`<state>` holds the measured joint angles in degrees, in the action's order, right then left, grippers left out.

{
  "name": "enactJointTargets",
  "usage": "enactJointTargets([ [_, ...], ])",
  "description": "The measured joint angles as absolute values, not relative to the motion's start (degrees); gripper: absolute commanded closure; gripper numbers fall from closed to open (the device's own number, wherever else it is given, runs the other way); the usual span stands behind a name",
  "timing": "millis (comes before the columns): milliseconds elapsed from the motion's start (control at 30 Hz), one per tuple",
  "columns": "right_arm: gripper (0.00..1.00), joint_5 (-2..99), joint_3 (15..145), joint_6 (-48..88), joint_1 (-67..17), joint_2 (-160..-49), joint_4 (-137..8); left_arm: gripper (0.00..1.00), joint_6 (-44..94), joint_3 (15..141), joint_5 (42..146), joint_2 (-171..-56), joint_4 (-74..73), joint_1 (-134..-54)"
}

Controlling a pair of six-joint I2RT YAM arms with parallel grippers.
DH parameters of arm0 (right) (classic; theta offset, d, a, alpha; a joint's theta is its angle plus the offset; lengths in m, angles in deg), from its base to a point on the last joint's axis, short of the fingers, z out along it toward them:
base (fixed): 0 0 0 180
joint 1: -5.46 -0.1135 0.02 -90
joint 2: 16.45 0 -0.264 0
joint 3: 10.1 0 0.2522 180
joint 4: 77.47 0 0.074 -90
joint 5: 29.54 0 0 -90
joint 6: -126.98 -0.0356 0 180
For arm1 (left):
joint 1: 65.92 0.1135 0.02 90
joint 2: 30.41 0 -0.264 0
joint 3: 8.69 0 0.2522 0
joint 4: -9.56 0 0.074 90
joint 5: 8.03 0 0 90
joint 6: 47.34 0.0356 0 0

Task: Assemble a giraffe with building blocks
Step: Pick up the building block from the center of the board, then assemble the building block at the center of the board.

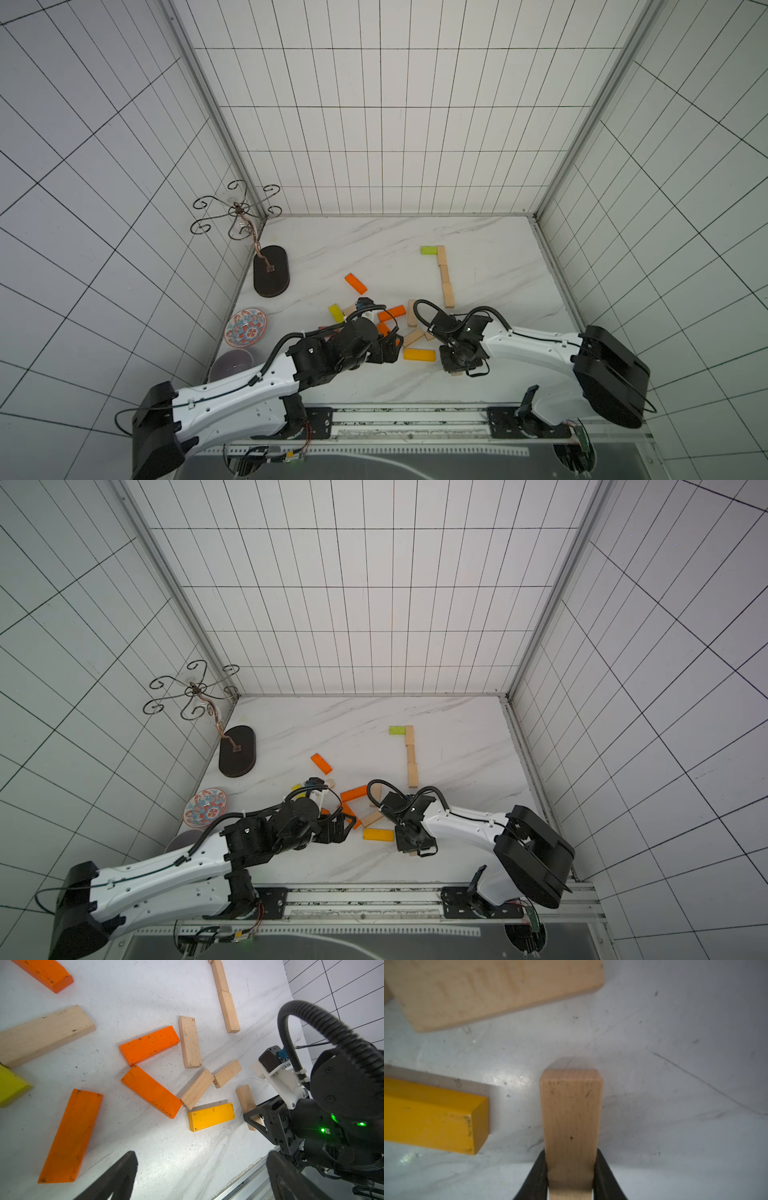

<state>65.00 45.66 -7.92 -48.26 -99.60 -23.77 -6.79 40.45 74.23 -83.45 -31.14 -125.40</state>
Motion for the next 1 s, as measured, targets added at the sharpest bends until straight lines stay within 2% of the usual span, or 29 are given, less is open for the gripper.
enactJointTargets([
  [200,0.9,65.13,45.94,-9.13,-44.78,-98.31,-22.0,0.03,-3.93,39.97,76.41,-83.41,-29.1,-121.84],
  [333,0.92,65.43,46.84,-9.76,-35.58,-91.95,-19.51,0.03,-1.65,39.99,77.7,-83.43,-28.53,-119.72],
  [433,0.99,65.8,49.85,-10.09,-28.37,-88.48,-19.11,0.03,0.16,40.47,78.64,-84.41,-28.36,-118.23],
  [500,1.0,65.94,52.78,-10.63,-24.15,-88.5,-19.49,0.03,1.47,41.41,79.43,-86.29,-28.16,-117.12],
  [767,1.0,67.53,63.12,-22.35,-13.04,-100.08,-22.61,0.03,5.67,47.75,83.03,-93.74,-27.99,-113.1],
  [1000,1.0,69.43,71.27,-36.43,-10.64,-108.1,-22.63,0.03,8.53,53.54,85.88,-95.17,-30.39,-109.69],
])
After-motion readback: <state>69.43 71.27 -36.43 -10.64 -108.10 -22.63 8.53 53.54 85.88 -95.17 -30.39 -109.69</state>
